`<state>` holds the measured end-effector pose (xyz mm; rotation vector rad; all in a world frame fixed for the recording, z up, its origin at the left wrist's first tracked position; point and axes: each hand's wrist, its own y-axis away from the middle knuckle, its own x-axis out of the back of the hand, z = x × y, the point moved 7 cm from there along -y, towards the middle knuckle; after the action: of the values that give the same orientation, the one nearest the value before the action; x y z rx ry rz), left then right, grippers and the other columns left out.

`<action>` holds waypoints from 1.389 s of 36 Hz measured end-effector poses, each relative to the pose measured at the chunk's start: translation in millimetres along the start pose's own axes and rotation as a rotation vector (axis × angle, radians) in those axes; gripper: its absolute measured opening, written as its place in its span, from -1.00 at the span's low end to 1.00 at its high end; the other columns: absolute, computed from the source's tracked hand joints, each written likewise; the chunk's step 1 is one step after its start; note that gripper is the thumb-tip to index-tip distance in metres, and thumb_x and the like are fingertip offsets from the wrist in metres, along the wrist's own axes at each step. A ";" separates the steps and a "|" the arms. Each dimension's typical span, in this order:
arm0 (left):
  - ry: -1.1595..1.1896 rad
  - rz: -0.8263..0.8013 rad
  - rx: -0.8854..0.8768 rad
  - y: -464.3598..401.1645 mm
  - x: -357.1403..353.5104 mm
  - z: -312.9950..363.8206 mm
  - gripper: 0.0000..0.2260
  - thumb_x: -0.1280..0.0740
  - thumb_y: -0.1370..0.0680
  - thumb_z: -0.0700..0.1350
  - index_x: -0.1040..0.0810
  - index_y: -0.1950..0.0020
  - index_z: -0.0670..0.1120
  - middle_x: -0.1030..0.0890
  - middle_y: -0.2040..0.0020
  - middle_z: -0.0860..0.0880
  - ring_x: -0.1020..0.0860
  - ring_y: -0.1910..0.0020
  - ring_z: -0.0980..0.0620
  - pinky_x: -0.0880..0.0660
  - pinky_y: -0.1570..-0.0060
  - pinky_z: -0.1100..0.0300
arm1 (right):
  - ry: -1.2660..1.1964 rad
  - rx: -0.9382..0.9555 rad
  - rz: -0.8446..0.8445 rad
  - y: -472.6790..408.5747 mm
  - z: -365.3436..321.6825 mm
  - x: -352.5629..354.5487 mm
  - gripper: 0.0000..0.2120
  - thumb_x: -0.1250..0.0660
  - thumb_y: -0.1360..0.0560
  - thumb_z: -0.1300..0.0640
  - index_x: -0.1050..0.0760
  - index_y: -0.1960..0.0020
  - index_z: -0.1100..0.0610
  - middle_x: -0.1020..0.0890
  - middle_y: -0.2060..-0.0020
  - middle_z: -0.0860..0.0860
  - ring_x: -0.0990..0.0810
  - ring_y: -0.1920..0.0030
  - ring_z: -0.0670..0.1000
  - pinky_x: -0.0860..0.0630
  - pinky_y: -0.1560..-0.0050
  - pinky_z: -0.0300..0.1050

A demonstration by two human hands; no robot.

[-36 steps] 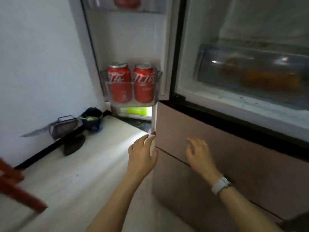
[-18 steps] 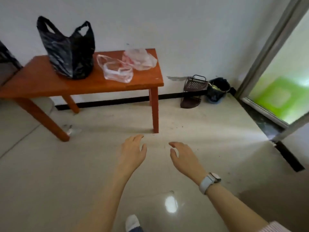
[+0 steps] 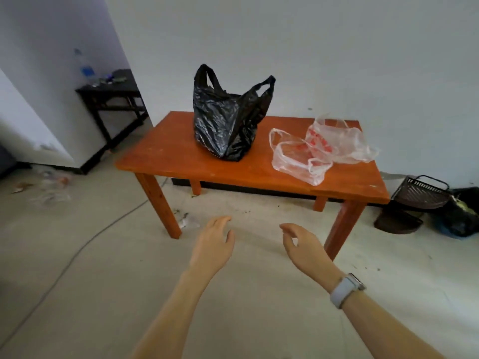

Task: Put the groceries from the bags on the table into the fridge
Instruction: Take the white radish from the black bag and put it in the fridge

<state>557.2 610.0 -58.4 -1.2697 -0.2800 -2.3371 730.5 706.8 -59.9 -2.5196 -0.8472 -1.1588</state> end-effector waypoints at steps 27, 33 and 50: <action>-0.367 0.115 -0.305 -514.4 112.9 -85.9 -0.51 -0.16 -0.59 0.00 -0.12 -0.51 0.02 -0.10 -0.53 -0.01 0.00 -0.51 -0.04 -0.14 -0.41 0.00 | 0.744 0.299 0.345 -567.0 -120.4 26.7 -0.41 -0.24 -0.47 -0.08 -0.32 -0.38 0.24 -0.40 -0.34 0.21 -0.18 -0.45 0.22 0.08 -0.41 0.29; -0.797 -0.038 -0.669 -626.0 68.3 -85.5 -0.44 -0.01 -0.58 0.24 0.06 -0.53 0.12 0.05 -0.56 0.00 0.25 -0.50 -0.14 0.32 -0.35 -0.25 | 0.877 0.284 -0.011 -602.1 -81.3 -50.5 -0.51 -0.06 -0.56 -0.01 -0.17 -0.45 0.12 -0.67 0.15 0.04 -0.56 -0.08 0.12 0.30 -0.43 0.23; -0.089 0.205 -0.849 -633.5 59.6 -154.4 -0.78 -0.23 -0.56 -0.08 -0.65 0.05 -0.13 -0.60 0.41 0.00 -0.58 0.45 0.02 -0.53 0.42 0.19 | 0.364 0.395 0.051 -574.2 -44.4 -130.3 -0.68 -0.07 -0.59 -0.01 -0.53 -0.18 0.01 -0.52 -0.02 0.06 -0.47 -0.10 0.05 -0.37 -0.27 0.03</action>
<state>106.5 1084.9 -68.4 -1.6551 0.8673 -2.2722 293.6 1095.5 -141.7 -1.9299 -0.8138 -1.2398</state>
